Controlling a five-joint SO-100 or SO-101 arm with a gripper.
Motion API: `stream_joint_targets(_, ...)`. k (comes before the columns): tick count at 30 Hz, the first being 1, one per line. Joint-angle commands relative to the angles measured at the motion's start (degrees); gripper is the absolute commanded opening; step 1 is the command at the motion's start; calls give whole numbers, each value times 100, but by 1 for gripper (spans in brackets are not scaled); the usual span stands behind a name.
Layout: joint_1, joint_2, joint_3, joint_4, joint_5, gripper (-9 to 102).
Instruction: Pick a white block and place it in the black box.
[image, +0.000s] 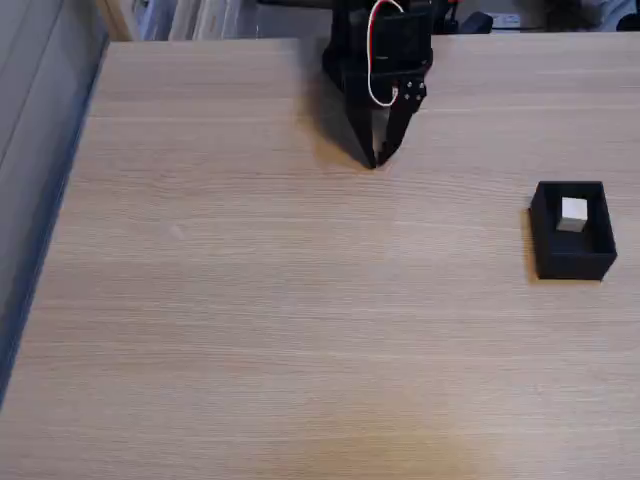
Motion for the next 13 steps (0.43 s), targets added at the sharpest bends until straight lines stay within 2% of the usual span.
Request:
stream_joint_targets(1, 44, 62, 70, 62, 9, 0)
stream_joint_targets(13, 0, 62, 79, 62, 62, 0)
